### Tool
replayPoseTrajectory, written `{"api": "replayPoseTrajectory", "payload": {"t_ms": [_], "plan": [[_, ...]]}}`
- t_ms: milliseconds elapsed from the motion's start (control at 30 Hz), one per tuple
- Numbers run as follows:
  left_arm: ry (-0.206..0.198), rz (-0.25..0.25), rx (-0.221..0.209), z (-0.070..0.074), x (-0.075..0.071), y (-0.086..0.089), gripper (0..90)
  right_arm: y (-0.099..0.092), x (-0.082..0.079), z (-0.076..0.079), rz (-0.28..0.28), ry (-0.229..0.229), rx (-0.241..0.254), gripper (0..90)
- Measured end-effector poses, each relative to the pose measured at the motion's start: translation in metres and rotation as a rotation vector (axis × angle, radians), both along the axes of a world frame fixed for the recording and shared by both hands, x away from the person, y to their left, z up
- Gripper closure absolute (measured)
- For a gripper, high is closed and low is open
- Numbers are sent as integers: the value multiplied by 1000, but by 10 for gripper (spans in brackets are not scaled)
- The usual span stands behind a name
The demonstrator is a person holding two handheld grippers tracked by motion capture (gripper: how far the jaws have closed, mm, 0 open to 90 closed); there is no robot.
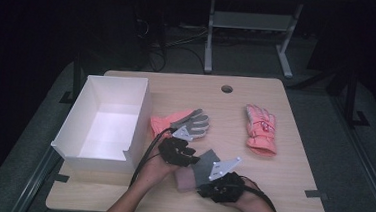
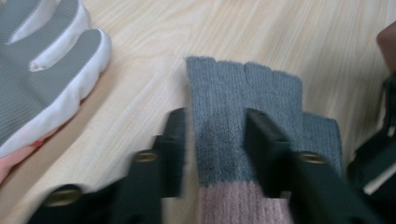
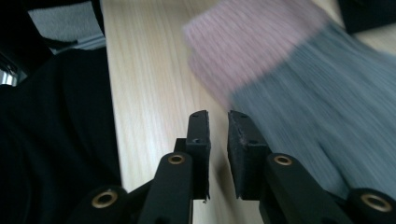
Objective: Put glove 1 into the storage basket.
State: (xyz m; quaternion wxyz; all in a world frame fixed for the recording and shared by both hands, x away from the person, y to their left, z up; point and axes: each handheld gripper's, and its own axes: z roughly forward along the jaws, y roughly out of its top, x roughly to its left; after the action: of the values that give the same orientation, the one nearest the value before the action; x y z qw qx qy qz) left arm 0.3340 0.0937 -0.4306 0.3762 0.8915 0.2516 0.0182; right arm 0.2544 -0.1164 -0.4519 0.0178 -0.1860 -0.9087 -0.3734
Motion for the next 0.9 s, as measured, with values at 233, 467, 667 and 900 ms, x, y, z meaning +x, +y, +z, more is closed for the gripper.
{"api": "replayPoseTrajectory", "payload": {"t_ms": [233, 467, 667, 900], "plan": [[13, -45, 26, -4, -5, -7, 221, -41, -6, 0, -130, -5, -1, 533], [15, -110, 92, -14, -11, -15, 141, -74, 1, 0, -280, -21, 2, 274], [30, -115, 105, -21, -15, -17, 137, -86, 10, 1, -362, -36, 9, 158], [41, -136, 131, -25, -17, -18, 156, -96, 18, 0, -441, -76, 20, 136]]}}
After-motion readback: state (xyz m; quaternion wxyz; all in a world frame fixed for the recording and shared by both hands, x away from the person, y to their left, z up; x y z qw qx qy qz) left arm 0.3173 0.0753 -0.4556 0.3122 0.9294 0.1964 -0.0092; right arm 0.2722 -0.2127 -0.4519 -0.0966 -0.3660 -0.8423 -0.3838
